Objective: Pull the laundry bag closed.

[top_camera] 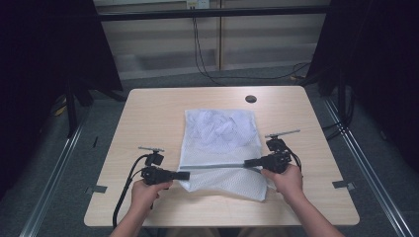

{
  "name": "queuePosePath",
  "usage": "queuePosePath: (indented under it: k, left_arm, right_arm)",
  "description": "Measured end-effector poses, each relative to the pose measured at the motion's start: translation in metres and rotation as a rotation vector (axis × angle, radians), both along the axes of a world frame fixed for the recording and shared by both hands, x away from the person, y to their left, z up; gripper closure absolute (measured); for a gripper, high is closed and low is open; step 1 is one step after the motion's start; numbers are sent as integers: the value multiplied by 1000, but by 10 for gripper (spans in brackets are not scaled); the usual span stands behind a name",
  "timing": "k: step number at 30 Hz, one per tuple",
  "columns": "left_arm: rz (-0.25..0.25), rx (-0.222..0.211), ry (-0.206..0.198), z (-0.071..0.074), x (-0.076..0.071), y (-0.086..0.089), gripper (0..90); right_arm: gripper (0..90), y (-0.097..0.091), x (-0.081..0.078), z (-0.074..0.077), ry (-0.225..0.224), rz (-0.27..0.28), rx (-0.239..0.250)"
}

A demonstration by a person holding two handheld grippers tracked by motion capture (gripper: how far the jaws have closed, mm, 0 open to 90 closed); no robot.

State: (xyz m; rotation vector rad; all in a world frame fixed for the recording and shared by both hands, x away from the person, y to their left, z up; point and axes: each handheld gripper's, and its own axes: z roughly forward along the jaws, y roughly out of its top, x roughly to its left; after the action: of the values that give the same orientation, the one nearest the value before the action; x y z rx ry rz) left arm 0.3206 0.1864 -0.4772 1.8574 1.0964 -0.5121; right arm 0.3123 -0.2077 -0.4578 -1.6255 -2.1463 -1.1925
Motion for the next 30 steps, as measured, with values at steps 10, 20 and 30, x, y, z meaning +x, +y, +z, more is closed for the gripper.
queuePosePath:
  k: [10,20,30]
  left_arm:
    - [8,5,-1,0,0,2,892]
    - [8,4,0,0,0,1,891]
    - [7,0,4,0,0,2,891]
  right_arm:
    - [870,-7,-1,0,-6,-16,-11]
    - [869,-19,-5,2,-15,-20,-20]
    - [869,-23,-6,1,-10,-29,-36]
